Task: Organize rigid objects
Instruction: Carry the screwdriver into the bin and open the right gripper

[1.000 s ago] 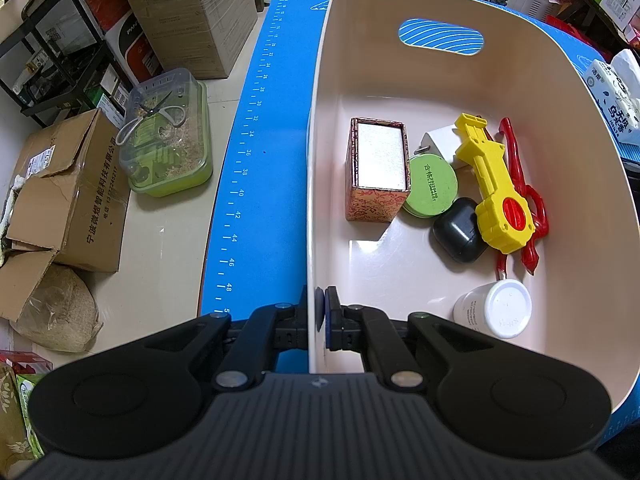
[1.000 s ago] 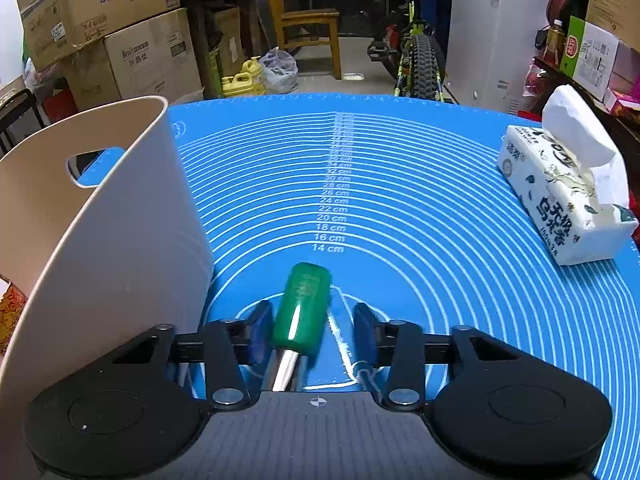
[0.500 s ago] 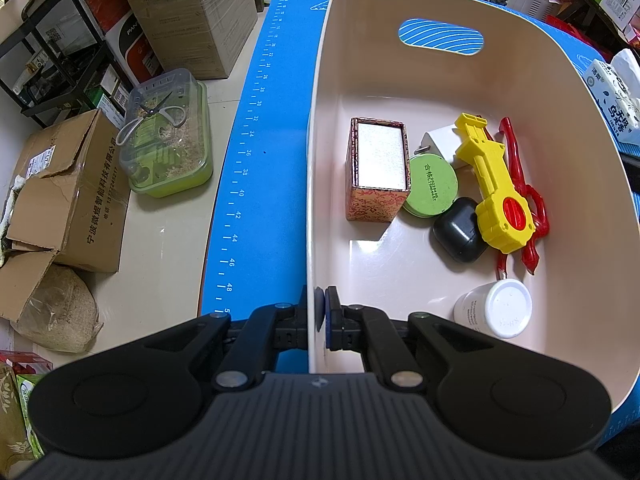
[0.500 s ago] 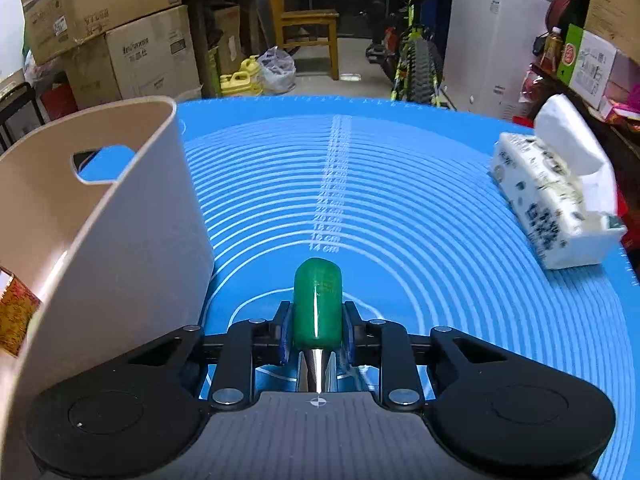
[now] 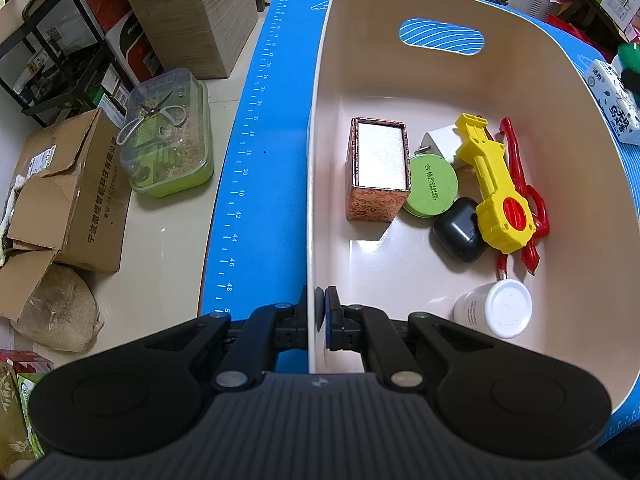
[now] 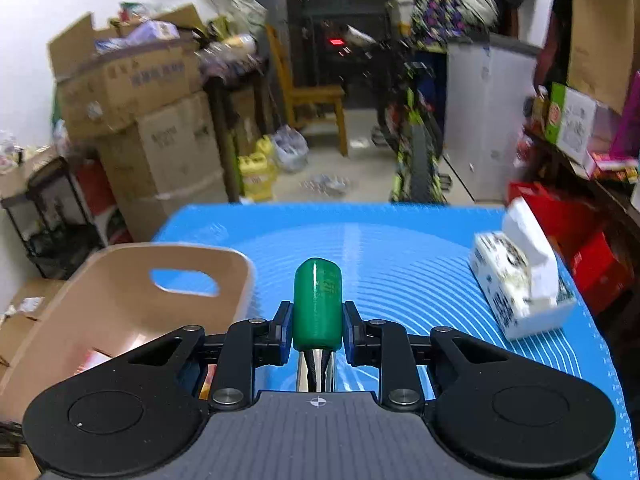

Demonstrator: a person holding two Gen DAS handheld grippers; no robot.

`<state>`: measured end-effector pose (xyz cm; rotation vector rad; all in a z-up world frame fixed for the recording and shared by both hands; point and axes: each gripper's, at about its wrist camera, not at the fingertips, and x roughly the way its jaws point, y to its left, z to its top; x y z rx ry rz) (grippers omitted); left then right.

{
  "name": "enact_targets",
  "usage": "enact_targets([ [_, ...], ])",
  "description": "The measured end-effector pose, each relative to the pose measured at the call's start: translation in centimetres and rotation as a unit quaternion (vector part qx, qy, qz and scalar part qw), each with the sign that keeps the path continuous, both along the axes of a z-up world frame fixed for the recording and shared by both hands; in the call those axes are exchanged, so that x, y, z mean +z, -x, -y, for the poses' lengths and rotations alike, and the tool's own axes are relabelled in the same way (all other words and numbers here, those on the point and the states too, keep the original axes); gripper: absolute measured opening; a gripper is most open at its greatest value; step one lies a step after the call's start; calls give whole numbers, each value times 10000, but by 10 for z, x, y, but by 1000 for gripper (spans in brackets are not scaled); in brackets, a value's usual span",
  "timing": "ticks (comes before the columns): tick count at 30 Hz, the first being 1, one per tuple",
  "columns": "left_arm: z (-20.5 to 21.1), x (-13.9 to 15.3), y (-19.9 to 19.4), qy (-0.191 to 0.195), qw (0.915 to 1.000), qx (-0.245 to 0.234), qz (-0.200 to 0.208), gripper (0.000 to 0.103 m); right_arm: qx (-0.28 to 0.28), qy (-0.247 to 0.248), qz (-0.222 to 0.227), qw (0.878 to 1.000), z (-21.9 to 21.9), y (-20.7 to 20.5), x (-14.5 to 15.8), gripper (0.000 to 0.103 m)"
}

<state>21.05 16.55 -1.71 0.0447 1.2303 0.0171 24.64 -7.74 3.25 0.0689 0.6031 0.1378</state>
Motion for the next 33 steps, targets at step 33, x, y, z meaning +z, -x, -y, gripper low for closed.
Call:
enact_targets([
  [33,1,-1,0,-5,10000,24,-11,7,1580,767,-978,9796,-114,25,-32,34],
])
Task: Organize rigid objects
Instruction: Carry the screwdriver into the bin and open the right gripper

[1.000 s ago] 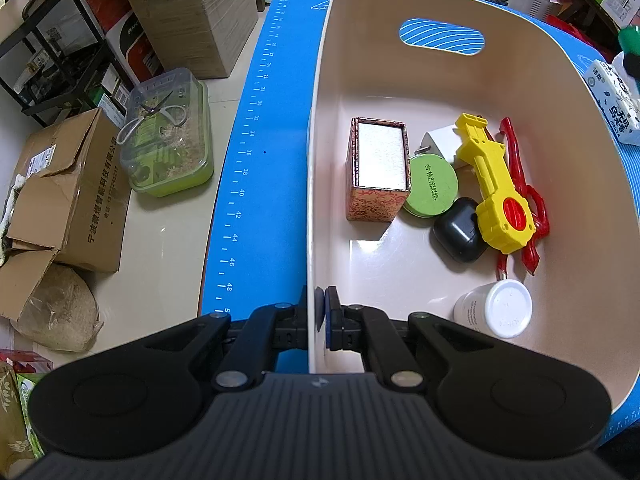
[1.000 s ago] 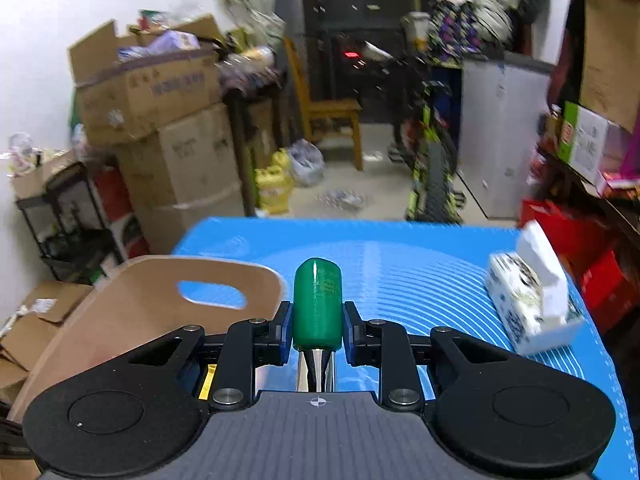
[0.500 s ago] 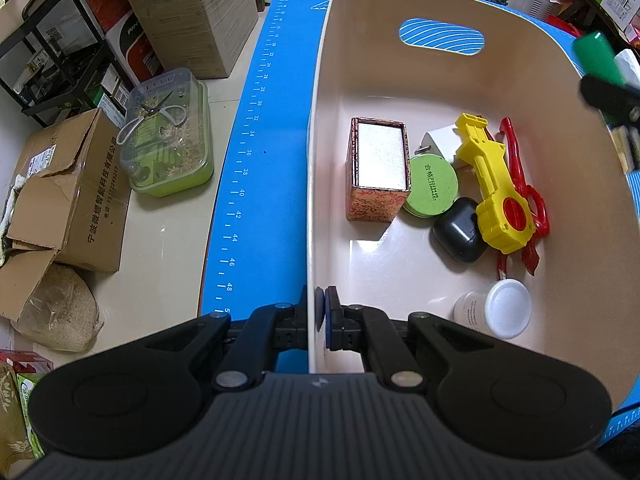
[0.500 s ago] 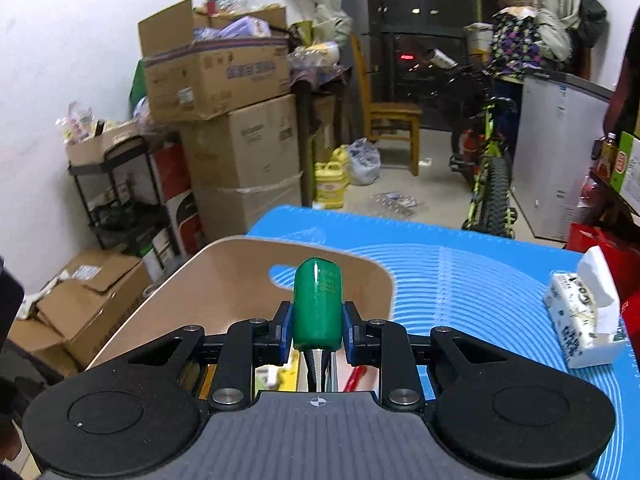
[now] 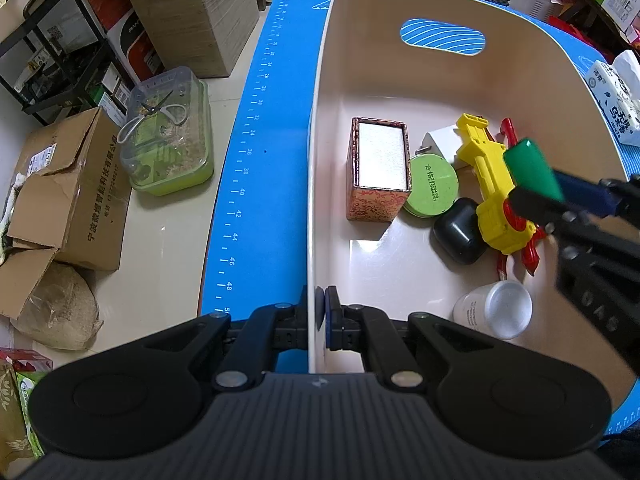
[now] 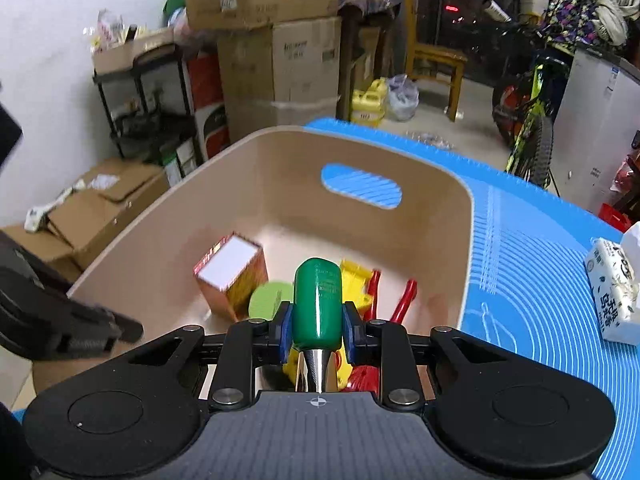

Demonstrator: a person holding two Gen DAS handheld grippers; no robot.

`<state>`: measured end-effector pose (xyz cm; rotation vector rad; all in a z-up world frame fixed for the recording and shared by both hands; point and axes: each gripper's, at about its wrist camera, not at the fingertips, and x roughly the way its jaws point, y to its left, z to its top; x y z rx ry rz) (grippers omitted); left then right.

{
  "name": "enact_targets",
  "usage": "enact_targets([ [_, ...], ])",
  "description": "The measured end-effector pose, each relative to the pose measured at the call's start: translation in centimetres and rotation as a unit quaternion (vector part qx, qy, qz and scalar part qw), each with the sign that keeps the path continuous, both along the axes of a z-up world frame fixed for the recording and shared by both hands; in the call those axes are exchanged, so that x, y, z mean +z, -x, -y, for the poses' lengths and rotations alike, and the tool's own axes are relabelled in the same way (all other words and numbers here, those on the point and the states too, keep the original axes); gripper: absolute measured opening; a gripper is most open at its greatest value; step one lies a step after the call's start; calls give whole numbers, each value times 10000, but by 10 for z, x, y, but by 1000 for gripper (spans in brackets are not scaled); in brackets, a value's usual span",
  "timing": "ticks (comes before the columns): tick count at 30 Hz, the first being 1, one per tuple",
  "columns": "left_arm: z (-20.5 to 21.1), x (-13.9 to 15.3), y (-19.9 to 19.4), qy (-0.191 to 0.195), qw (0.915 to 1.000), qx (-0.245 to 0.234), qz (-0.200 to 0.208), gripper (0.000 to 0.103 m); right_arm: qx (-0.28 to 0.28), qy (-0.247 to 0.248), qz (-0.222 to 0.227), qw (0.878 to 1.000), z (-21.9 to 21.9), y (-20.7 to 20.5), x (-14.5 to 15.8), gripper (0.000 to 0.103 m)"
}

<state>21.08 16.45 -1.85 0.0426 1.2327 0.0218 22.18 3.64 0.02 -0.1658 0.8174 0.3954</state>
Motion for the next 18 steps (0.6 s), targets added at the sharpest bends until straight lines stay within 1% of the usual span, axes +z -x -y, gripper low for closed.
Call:
enact_targets([
  [3,0,0,0,3,10000,10,-5,7,28,58,-113,9999,-5,-1,-6,34],
  [8,0,0,-1,11,10000,14,-8,7,54,94,-178,9998,-4,1,-9,34],
  [12,0,0,-1,7,10000,16,-7,7,28,-16,-57,10000,0,3,-3,35],
  [14,0,0,-1,9,10000,23,-9,7,17,-50,9,10000,1,4,1,43],
  [16,0,0,-1,1,10000,25,-10,7,-26,-118,32,9999,3,5,5,47],
  [17,0,0,-1,-5,10000,31,-11,7,-70,-151,33,9999,4,5,7,51],
  [18,0,0,-1,-11,10000,36,-10,7,-121,-188,32,9997,6,6,9,54],
])
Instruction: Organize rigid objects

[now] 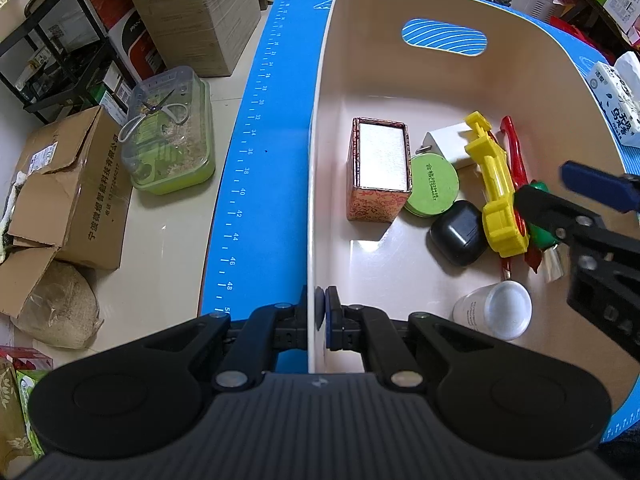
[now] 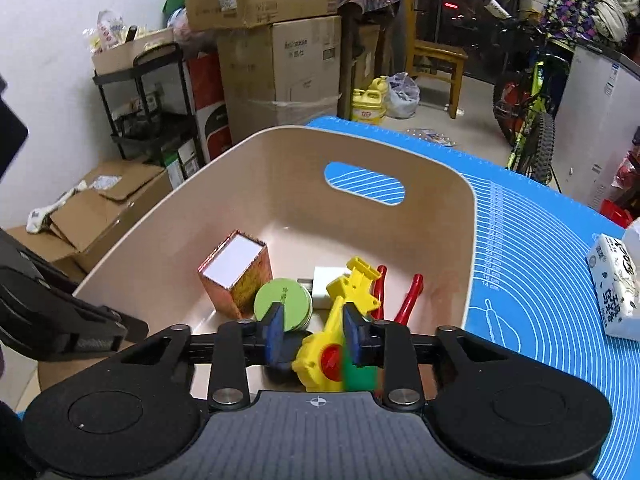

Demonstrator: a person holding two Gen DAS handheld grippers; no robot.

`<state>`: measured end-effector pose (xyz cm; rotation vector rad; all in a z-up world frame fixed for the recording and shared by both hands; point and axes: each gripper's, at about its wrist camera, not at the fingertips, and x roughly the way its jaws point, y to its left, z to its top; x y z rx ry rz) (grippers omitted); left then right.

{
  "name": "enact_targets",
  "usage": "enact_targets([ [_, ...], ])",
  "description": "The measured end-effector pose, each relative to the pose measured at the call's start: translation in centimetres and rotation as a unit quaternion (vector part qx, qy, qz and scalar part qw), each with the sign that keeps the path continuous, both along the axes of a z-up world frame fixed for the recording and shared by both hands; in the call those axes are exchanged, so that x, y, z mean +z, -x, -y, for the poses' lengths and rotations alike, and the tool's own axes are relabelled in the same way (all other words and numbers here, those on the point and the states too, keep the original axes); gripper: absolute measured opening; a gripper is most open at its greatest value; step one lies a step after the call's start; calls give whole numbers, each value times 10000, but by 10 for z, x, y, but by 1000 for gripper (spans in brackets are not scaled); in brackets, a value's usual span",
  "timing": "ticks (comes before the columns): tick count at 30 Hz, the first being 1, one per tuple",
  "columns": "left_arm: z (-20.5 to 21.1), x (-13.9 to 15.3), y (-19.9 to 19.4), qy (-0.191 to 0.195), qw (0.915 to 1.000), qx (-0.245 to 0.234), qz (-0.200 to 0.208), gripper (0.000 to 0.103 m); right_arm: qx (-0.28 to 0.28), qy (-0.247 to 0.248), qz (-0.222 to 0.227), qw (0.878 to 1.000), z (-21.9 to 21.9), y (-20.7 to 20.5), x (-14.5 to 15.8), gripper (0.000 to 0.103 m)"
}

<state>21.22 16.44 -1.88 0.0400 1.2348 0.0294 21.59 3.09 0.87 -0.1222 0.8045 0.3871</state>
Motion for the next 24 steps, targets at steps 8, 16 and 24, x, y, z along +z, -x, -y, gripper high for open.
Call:
enact_targets([
  [8,5,12,10,-20,9997,24,239,31,-535,-237,136,9982,22,17,20,69],
  [16,20,46,35,-146,9959,66,889,49,-826,-186,506,9951,36,51,52,81],
  [24,39,92,70,-185,9893,-14,1444,58,-924,-177,842,9920,55,88,95,90],
])
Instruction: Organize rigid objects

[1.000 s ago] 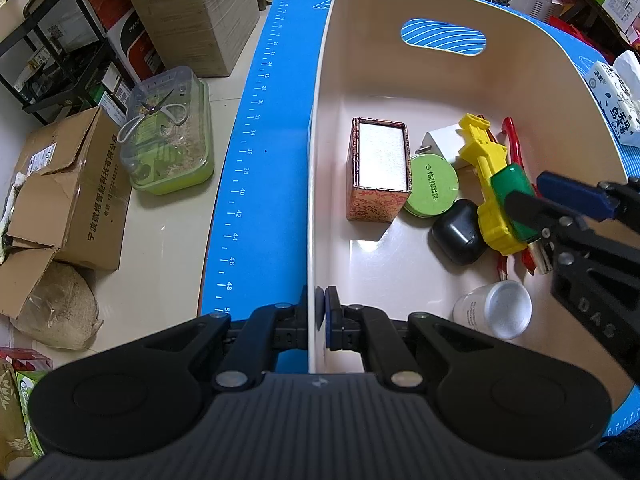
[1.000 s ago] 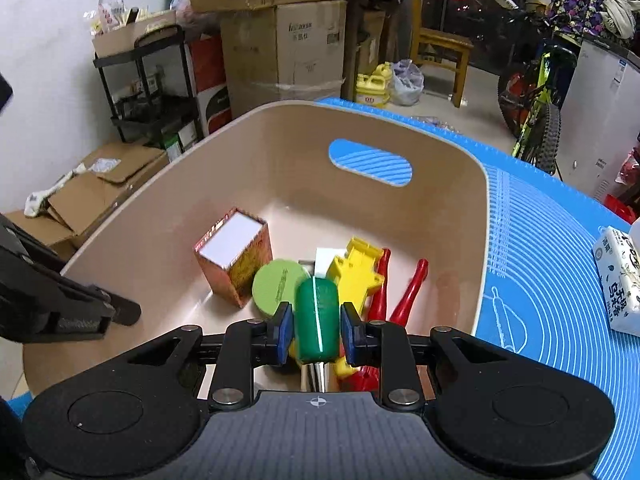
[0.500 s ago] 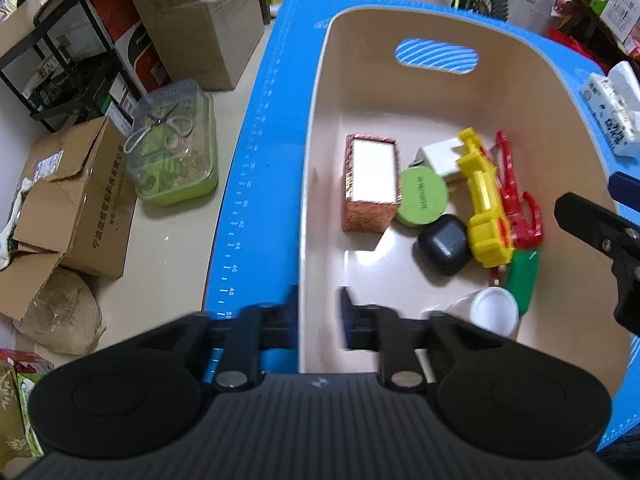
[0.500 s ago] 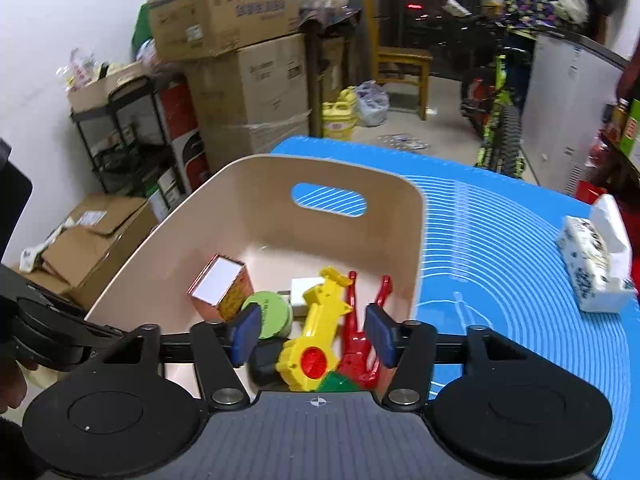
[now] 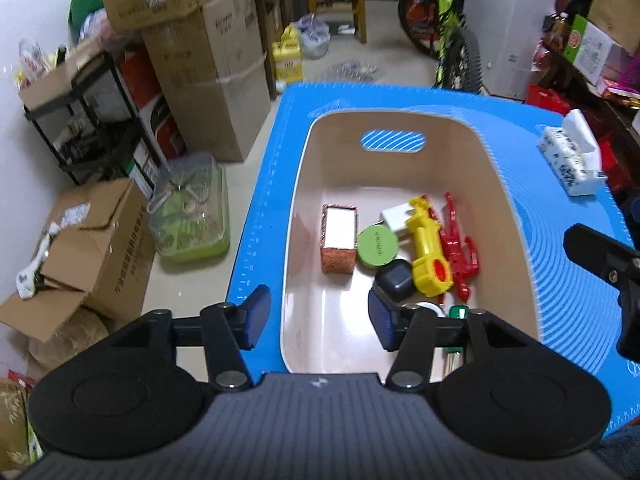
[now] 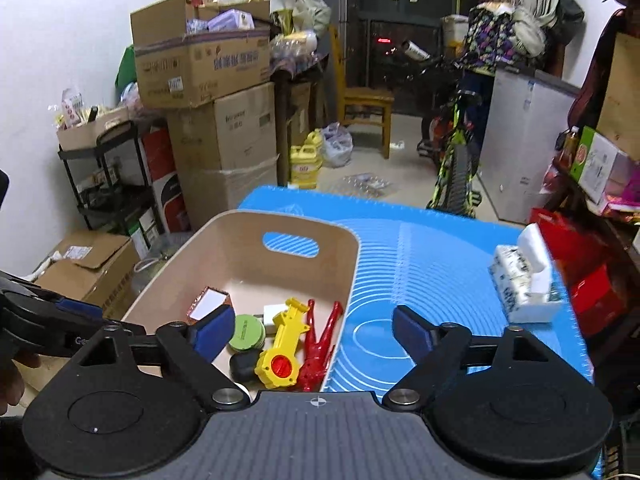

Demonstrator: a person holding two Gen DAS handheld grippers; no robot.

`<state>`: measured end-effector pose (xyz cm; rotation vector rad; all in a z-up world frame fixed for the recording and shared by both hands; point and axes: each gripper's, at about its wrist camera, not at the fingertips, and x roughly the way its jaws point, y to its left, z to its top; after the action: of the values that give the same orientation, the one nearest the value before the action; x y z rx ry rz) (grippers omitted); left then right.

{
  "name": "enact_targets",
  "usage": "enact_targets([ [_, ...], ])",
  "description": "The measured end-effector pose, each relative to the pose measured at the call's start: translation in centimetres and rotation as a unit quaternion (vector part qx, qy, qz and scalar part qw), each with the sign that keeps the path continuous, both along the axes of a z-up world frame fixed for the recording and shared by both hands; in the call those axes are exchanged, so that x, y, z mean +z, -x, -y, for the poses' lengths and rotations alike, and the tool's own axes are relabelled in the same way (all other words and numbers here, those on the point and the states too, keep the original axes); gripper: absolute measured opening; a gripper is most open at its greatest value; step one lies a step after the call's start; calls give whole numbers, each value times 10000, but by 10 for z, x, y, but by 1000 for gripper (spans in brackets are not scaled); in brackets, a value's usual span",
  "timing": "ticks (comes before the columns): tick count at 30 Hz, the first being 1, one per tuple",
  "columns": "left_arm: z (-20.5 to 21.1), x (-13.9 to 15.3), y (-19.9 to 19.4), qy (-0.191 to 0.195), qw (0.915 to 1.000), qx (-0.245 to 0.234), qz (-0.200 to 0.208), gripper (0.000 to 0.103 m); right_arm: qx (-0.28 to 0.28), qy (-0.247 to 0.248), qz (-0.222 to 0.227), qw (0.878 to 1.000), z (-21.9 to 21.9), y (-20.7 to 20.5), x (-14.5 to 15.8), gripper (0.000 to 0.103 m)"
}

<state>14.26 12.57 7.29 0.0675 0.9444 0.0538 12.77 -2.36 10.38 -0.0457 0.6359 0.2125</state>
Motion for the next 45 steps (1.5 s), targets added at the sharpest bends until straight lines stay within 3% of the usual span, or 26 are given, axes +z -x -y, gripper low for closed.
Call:
enact_targets([
  [10,19,38,57,167,9983,142,533,66,-129,-177,241,9995,25,63,35,95],
  [17,32,41,92,227,9972,89,711,72,-332,-203,281,9988,48,111,40,97],
  [24,41,35,123,249,9959,-109,862,78,-486,-187,189,9985,64,146,30,97],
  [31,41,22,146,262,9952,-9,944,78,-496,-256,124,9984,70,168,12,97],
  [38,40,4,169,36,9925,104,1218,79,-461,-431,98,9980,73,188,-9,98],
  [45,45,-16,178,-5,9939,-40,1099,78,-543,-394,39,9977,72,201,-31,98],
])
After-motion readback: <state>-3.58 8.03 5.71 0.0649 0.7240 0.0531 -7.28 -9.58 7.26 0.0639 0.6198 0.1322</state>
